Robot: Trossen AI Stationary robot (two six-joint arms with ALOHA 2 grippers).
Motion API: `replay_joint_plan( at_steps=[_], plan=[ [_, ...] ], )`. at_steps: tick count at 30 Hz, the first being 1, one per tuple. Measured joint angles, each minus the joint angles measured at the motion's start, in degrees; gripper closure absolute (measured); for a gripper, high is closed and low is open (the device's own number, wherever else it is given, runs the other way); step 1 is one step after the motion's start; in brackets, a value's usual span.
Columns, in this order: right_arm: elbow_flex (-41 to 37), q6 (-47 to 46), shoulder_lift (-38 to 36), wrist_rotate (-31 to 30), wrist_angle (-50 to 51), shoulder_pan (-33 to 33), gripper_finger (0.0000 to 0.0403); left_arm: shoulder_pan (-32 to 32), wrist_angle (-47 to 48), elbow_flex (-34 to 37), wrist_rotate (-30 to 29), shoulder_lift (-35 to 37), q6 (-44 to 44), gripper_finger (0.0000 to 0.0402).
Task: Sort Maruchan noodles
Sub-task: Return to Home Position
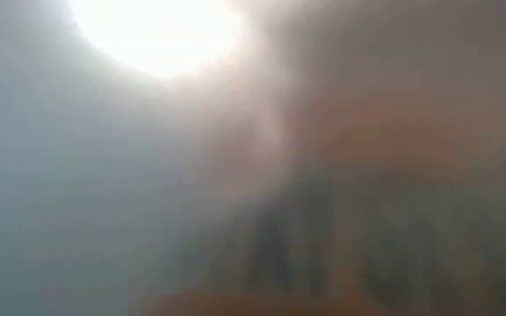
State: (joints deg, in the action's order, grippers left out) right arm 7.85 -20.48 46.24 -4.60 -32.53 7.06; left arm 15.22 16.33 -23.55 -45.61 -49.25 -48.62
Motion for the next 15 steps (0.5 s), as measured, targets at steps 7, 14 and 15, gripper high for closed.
replay_joint_plan(
  at_steps=[7, 14, 15],
  plan=[
    [-3.12, 1.55, 0.00, -2.01, -2.35, 1.87, 0.0161, 0.07, -42.44, 10.13, 24.48, 0.21, 35.40, 0.0326],
    [-7.16, 1.34, -0.11, -4.22, -8.87, 2.83, 0.0161, -0.11, -48.89, 15.00, 22.14, 0.65, 40.52, 0.0326],
    [-7.16, 1.92, 0.03, -4.50, -8.97, 2.93, 0.0161, -0.11, -48.91, 15.49, 22.14, 0.65, 40.11, 0.0326]
  ],
)
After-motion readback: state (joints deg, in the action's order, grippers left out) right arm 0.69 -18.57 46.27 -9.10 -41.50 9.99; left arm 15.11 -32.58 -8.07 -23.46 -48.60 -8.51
